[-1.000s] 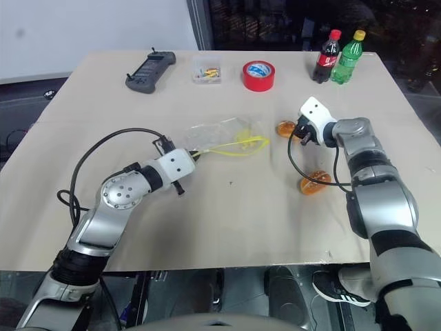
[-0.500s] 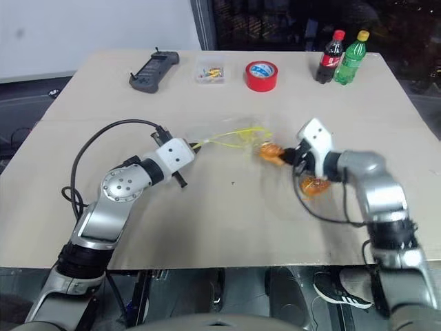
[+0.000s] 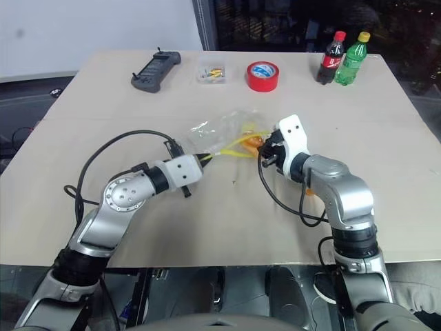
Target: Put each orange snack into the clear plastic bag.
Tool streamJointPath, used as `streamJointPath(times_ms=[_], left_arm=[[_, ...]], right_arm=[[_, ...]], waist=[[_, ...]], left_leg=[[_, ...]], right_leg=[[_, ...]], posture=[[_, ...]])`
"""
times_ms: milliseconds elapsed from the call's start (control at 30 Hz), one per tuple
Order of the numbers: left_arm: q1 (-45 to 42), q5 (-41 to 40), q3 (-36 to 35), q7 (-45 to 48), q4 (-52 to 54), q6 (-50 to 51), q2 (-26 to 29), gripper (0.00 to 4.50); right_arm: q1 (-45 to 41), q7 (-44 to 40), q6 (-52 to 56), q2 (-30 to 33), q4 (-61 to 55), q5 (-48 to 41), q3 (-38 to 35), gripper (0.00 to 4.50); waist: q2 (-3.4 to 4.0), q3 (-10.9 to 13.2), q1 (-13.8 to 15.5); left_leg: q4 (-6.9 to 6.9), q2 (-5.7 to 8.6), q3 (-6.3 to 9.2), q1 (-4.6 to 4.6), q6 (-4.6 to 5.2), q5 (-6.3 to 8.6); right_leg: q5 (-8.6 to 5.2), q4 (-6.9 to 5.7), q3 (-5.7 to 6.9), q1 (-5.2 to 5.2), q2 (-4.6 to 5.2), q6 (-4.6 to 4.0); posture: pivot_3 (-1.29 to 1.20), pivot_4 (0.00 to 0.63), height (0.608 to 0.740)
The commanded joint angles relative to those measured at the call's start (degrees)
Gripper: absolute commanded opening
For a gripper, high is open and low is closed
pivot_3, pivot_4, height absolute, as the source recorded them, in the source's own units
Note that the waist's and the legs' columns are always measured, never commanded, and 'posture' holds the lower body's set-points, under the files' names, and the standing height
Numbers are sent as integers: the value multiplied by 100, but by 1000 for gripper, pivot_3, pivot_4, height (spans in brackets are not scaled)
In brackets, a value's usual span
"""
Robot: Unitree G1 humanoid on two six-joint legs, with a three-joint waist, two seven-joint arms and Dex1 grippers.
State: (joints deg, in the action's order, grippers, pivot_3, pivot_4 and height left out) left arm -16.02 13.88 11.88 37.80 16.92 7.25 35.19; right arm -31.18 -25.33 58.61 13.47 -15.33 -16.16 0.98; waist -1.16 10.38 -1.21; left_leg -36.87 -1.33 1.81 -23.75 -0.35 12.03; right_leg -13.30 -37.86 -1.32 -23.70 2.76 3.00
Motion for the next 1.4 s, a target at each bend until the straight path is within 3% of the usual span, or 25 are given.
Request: streamJointPath(times_ms=[33, 167, 300, 400, 567, 733, 767, 867, 900, 967, 1100, 1167, 1233, 1400], left_arm=[[105, 9, -11, 64, 208, -298, 120, 0], [170, -36, 2, 87, 184, -286, 60, 0], [44, -47, -130, -45, 124, 390, -183, 0], [-113, -61, -296, -119, 45, 1003, -328, 0], [-484, -110, -430, -289, -167, 1620, -486, 0], [-768, -75, -390, -350, -497, 1607, -441, 0], [-799, -81, -379, -344, -537, 1569, -427, 0], [-847, -126, -364, -318, -615, 1486, -397, 0], [-853, -148, -355, -301, -636, 1458, -387, 0], [-860, -180, -334, -279, -673, 1402, -370, 0], [-855, -214, -284, -229, -716, 1288, -329, 0], [-866, -215, -263, -190, -748, 1190, -288, 0], [-855, -206, -252, -169, -747, 1124, -258, 0], [-673, -167, -274, -173, -516, 1134, -191, 0]], right_arm=[[-259, 445, -394, -342, 455, 117, -49, 54], [-633, 1032, -1432, -788, 1767, 518, -41, 54], [-778, 1440, -2266, -842, 2513, 919, -3, 1616], [-485, 1064, -2195, -714, 1724, 757, 165, 3009], [308, -62, -1777, 99, -120, 137, 355, 3009], [998, -657, -1471, 1088, -1404, -459, -178, 3009], [1188, -863, -1671, 1540, -1531, -314, -262, 3009], [1926, -1527, -2540, 2944, -1706, 322, -427, 3747], [2130, -1594, -2856, 3244, -1641, 502, -529, 4239], [2407, -1785, -3451, 3688, -1439, 750, -639, 4476], [2824, -2519, -4740, 4494, -786, 1065, -676, 4476], [2573, -2880, -5547, 4783, -51, 1270, -458, 4476], [2107, -3131, -6198, 4854, 686, 1523, -97, 4476], [764, -3449, -7257, 4331, 2377, 2120, 807, 4476]], waist=[[0, 0, 3], [0, 0, -14], [0, 0, 17], [0, 0, 10], [1, 0, 40], [1, 1, 26], [0, 1, 13], [3, 4, 66], [3, 4, 65], [-1, 4, 35], [-2, 4, 23], [-1, 4, 24], [-3, 5, 7], [-5, 9, 5]], left_leg=[[2, -1, 1, 0, 0, 0], [2, -1, -2, 2, 0, 0], [1, 2, -1, -2, 0, 0], [2, 1, 0, -4, 0, 0], [3, 2, 7, -7, 1, 1], [2, 1, 8, -4, 3, 2], [2, 1, 6, -4, 3, 2], [2, 5, 4, -6, 3, 2], [1, 5, 6, -10, 4, 3], [2, 4, 1, -8, 5, 3], [2, 1, -5, -1, 5, 3], [-1, 0, -11, 0, 5, 3], [-6, 0, -16, 2, 5, 3], [-9, -6, -12, 5, 6, 4]], right_leg=[[0, -1, 1, -1, -1, 0], [0, 0, -1, -1, -1, 0], [1, 2, 0, -1, 1, 1], [1, 2, 1, -2, -1, 1], [0, 4, 7, -1, 1, 2], [-1, 5, 9, 1, 0, 3], [-1, 5, 8, 1, 0, 2], [-3, 11, 7, 2, 5, 5], [-5, 20, 13, 5, 6, 9], [-4, 21, 7, 4, 6, 9], [-12, 20, 0, 5, 2, 21], [-12, 18, -7, 5, 1, 21], [-11, 20, -11, 6, 2, 22], [-3, 20, -8, 10, -6, 5]], posture=[[0, 150, 740], [0, 150, 740], [0, 150, 740], [0, 150, 740], [0, 150, 740], [0, 150, 740], [0, 150, 740], [0, 150, 740], [0, 150, 740], [0, 150, 740], [0, 150, 740], [0, 150, 740], [0, 150, 740], [0, 150, 740]])
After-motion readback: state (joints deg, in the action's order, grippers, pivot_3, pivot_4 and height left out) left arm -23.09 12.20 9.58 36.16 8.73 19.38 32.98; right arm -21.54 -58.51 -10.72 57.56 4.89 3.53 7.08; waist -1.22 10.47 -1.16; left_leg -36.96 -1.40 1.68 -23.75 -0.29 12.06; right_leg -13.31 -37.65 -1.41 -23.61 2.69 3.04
